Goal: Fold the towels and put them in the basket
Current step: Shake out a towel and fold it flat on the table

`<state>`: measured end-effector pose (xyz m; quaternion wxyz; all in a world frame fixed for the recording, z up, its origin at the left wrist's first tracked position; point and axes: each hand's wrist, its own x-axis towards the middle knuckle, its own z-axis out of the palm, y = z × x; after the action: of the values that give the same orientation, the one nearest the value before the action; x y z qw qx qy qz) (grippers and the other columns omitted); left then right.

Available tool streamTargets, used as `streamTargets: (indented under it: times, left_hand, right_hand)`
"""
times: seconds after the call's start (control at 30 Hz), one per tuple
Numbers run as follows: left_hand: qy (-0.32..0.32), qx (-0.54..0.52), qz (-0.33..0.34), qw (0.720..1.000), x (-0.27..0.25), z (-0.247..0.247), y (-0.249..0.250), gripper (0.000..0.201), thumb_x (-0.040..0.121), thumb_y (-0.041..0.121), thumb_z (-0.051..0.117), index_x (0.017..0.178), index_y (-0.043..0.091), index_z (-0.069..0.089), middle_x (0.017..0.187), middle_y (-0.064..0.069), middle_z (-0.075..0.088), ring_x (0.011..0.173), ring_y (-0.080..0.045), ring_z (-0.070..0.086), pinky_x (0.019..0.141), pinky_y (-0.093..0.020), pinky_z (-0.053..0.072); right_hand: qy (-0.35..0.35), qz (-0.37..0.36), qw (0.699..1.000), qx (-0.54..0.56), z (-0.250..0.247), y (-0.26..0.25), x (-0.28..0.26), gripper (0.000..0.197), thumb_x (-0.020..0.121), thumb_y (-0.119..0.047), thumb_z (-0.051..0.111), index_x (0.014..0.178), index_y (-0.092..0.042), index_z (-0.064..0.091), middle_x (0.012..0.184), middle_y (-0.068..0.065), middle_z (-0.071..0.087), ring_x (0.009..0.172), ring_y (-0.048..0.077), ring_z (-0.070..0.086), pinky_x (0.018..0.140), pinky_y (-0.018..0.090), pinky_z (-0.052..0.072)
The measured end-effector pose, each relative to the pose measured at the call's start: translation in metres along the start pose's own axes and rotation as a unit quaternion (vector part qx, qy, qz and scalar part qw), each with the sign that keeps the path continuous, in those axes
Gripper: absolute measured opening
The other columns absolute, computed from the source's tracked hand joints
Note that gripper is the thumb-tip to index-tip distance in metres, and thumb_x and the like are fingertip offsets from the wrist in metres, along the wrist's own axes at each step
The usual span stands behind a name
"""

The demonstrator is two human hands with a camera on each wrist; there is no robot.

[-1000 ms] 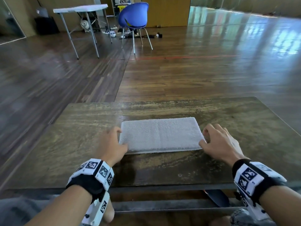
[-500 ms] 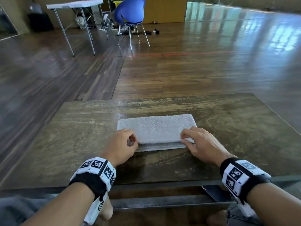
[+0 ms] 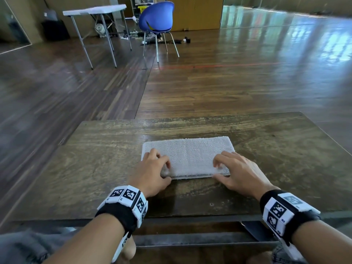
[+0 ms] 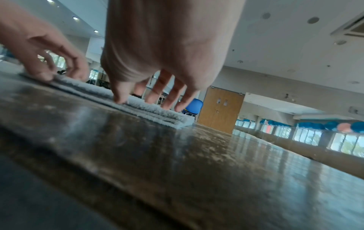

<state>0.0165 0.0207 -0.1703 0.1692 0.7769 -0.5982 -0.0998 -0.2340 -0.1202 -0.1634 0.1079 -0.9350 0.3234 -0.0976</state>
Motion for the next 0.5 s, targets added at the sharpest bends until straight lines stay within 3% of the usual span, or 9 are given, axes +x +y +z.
streamTargets:
  times: [0.1,0.17,0.27,0.37,0.43,0.5]
  left_hand:
    - [-0.004,0.02,0.027,0.999,-0.004,0.003,0.005,0.02,0.085,0.039,0.065,0.1,0.04,0.052,0.11,0.016,0.04,0.105,-0.01,0.043,0.079,-0.031,0.049]
    - [-0.008,0.035,0.031,0.999,-0.006,0.005,0.006,0.019,0.086,0.051,0.059,0.098,0.038,0.053,0.105,0.016,0.044,0.104,-0.011,0.044,0.086,-0.032,0.046]
    - [-0.019,0.015,0.017,1.0,-0.004,0.005,0.009,0.036,0.085,0.066,0.048,0.081,0.031,0.054,0.088,0.015,0.052,0.085,-0.007,0.05,0.073,-0.027,0.047]
    - [-0.006,-0.089,0.005,0.996,0.003,0.002,0.016,0.032,0.091,0.053,0.052,0.073,0.027,0.055,0.078,0.011,0.054,0.068,-0.007,0.052,0.06,-0.023,0.042]
    - [0.043,-0.1,0.019,0.994,0.011,0.004,0.022,0.017,0.093,0.043,0.055,0.084,0.028,0.055,0.089,0.015,0.051,0.079,-0.004,0.052,0.068,-0.022,0.044]
    - [0.077,-0.059,0.035,0.995,0.021,0.011,0.03,0.01,0.094,0.035,0.055,0.101,0.027,0.055,0.107,0.013,0.048,0.098,-0.005,0.049,0.086,-0.027,0.047]
  right_hand:
    - [-0.004,-0.022,1.0,-0.009,0.006,-0.005,-0.004,0.021,0.092,-0.051,0.061,0.11,-0.041,0.061,0.108,-0.024,0.055,0.1,0.002,0.049,0.071,0.021,0.042]
    - [-0.003,-0.016,1.0,-0.004,0.009,-0.007,-0.005,0.018,0.093,-0.051,0.059,0.108,-0.041,0.062,0.107,-0.025,0.054,0.098,0.002,0.046,0.07,0.02,0.038]
    - [0.0,-0.012,1.0,0.004,0.007,-0.01,-0.004,0.016,0.095,-0.053,0.05,0.096,-0.039,0.059,0.093,-0.02,0.056,0.087,0.004,0.047,0.064,0.021,0.039]
    - [0.019,0.002,0.999,0.027,0.002,-0.017,0.002,0.017,0.098,-0.049,0.045,0.111,-0.038,0.047,0.084,-0.017,0.059,0.065,0.005,0.052,0.06,0.031,0.049]
    - [0.044,0.012,0.998,0.043,0.003,-0.023,0.011,0.026,0.099,-0.043,0.047,0.122,-0.034,0.04,0.095,-0.018,0.06,0.058,0.0,0.047,0.059,0.034,0.047]
    - [0.037,0.002,0.998,0.053,0.008,-0.029,0.026,0.037,0.098,-0.036,0.049,0.133,-0.028,0.039,0.119,-0.013,0.059,0.079,0.003,0.055,0.071,0.033,0.047]
